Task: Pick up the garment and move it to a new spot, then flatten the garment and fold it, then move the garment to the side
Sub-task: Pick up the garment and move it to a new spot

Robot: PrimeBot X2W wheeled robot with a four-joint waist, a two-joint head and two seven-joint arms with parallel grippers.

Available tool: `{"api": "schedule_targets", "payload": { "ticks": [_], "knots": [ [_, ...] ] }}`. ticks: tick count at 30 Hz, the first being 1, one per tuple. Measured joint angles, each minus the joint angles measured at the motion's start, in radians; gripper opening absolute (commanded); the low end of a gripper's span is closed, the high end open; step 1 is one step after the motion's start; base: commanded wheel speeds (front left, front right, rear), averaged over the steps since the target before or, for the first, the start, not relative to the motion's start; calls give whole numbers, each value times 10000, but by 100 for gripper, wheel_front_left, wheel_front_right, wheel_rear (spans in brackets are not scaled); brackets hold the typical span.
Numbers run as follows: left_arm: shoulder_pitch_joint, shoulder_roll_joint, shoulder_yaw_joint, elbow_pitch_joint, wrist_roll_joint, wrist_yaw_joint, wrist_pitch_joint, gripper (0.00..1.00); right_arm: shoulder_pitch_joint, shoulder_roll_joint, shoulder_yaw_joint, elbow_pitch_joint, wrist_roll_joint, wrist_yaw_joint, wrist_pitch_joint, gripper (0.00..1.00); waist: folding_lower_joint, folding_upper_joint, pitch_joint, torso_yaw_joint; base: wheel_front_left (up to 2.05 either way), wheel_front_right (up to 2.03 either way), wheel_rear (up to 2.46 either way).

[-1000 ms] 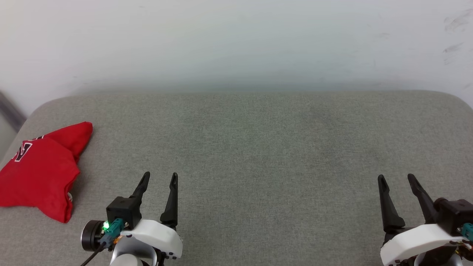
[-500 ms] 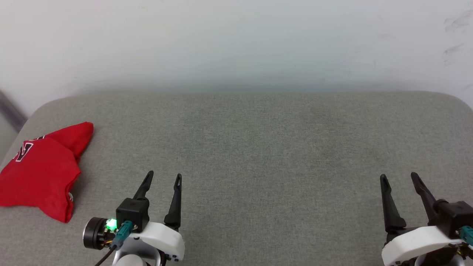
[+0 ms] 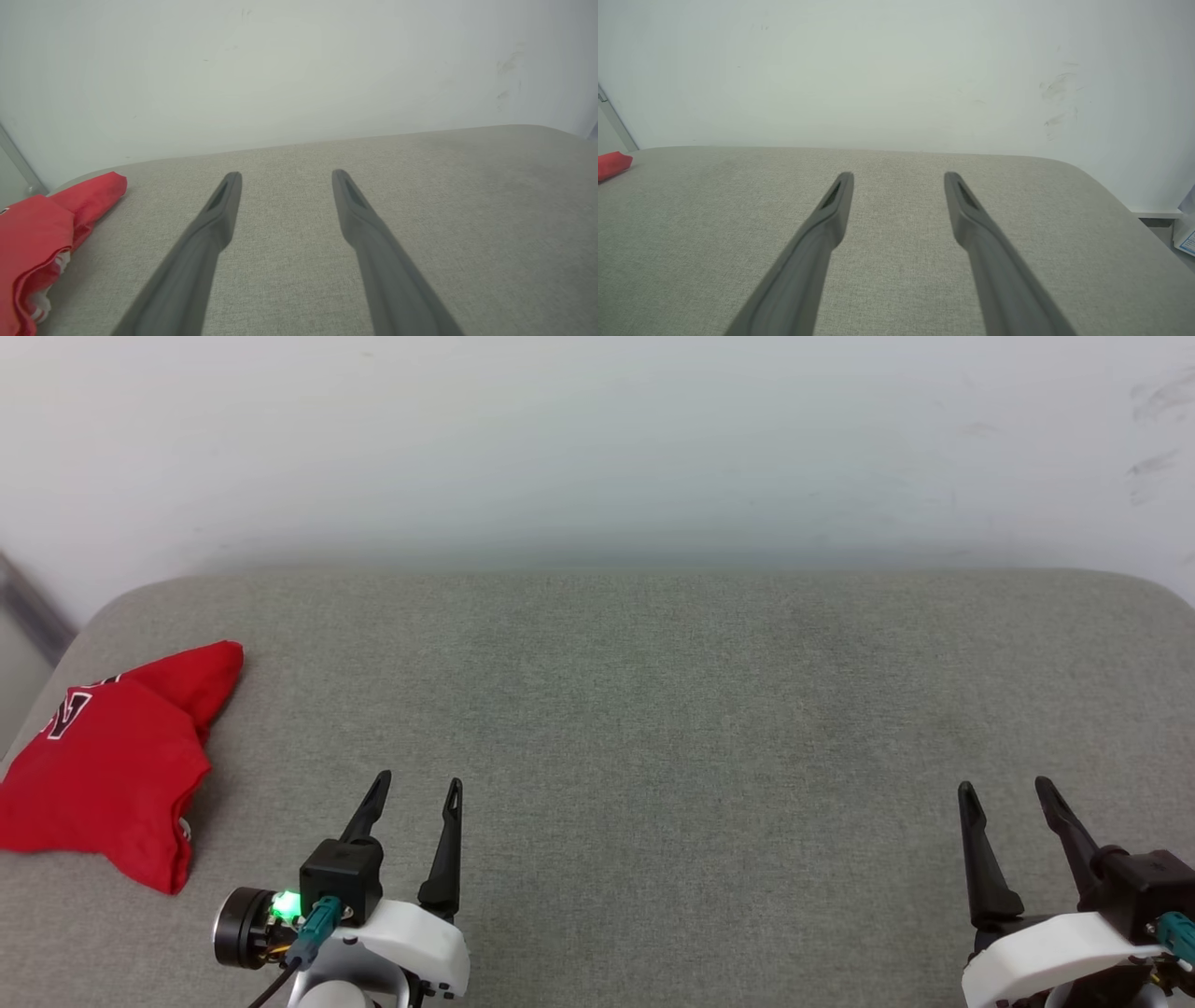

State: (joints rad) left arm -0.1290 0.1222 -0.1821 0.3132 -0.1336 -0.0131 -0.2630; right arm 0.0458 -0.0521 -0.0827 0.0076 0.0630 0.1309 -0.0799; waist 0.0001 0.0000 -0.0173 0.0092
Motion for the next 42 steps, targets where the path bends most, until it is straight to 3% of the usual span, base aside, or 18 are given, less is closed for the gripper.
{"api": "schedule_targets", "payload": {
  "ticks": [14, 34, 42],
  "knots": [
    [-45, 167, 391, 31, -299, 261, 0, 100, 1, 0, 466, -12, 13, 0, -42, 100, 0, 0, 10, 867, 0, 0, 0],
    [-119, 378, 913, 0, -650, 489, 0, 100, -418, 10, 1365, -65, -94, 0, -77, 100, 0, 0, 97, 4192, 0, 0, 0],
    [-142, 493, 993, -54, -748, 487, 0, 100, -535, 12, 1551, -31, -102, 0, -94, 100, 0, 0, 201, 5058, 0, 0, 0]
  ]
}}
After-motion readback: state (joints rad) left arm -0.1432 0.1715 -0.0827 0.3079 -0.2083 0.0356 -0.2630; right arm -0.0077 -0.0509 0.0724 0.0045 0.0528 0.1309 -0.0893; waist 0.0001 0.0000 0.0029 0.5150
